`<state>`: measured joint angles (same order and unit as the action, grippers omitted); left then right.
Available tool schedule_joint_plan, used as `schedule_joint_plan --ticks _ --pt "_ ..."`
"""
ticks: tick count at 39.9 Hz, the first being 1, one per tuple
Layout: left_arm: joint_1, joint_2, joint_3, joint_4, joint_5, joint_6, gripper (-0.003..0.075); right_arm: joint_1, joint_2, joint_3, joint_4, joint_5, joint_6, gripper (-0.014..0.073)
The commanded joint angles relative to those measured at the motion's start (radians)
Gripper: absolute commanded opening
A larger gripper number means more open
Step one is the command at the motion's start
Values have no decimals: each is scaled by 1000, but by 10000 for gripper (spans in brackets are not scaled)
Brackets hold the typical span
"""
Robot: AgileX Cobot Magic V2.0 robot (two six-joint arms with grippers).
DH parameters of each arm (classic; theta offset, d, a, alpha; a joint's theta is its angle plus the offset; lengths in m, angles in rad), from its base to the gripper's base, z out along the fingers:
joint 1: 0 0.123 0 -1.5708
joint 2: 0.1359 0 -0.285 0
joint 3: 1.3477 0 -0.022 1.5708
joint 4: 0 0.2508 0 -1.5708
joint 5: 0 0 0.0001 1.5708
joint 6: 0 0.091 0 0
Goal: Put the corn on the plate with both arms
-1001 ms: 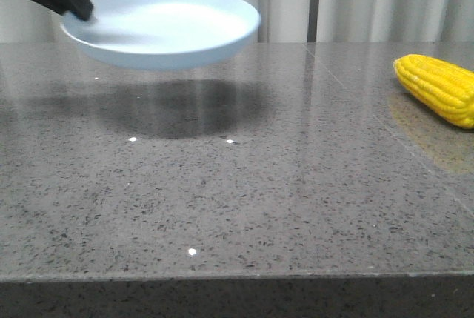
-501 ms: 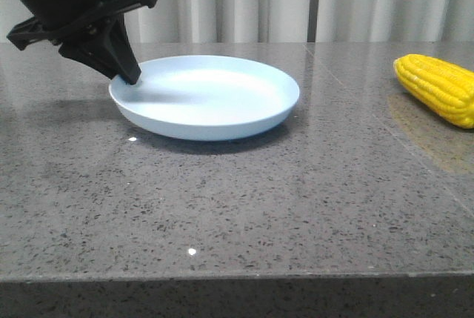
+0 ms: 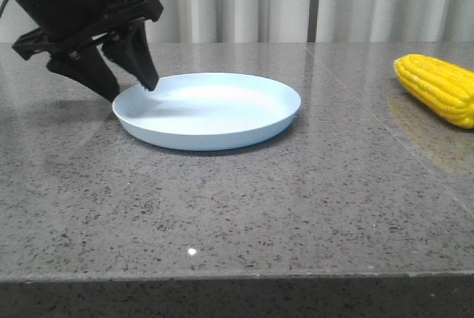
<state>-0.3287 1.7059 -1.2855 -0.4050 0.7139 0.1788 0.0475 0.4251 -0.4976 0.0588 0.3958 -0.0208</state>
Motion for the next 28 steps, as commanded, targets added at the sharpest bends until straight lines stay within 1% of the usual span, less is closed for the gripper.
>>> schedule_joint_plan --ticks 1,3,6,10,12,14,17,19,21,26,28 --pt "21 -99 -37 17 -50 4 532 -5 13 -33 3 -86 -1 591" --pt "35 -128 -37 38 -45 4 516 -5 13 -33 3 -86 -1 591" --pt "67 -178 -37 67 -29 -12 433 -5 13 -33 3 -86 -1 591" --pt "111 -239 -37 130 12 -31 253 -5 13 -33 3 -86 -1 591" --pt "132 -267 -37 145 31 -31 149 -5 13 -33 3 -86 -1 591" --pt "150 -297 -30 156 37 -31 73 -5 13 -33 3 -86 -1 591" --pt "164 -341 -9 178 34 -31 -10 -5 13 -33 3 -86 -1 591" --pt "174 -372 12 195 29 -32 -20 -5 13 -33 3 -86 -1 591" --pt "180 -403 35 229 25 -62 -20 -5 13 -33 3 -86 -1 591" --pt "181 -485 101 421 25 -206 -20 -5 13 -33 3 -86 -1 591" --pt "181 -523 127 467 25 -241 -20 -5 13 -33 3 -86 -1 591"
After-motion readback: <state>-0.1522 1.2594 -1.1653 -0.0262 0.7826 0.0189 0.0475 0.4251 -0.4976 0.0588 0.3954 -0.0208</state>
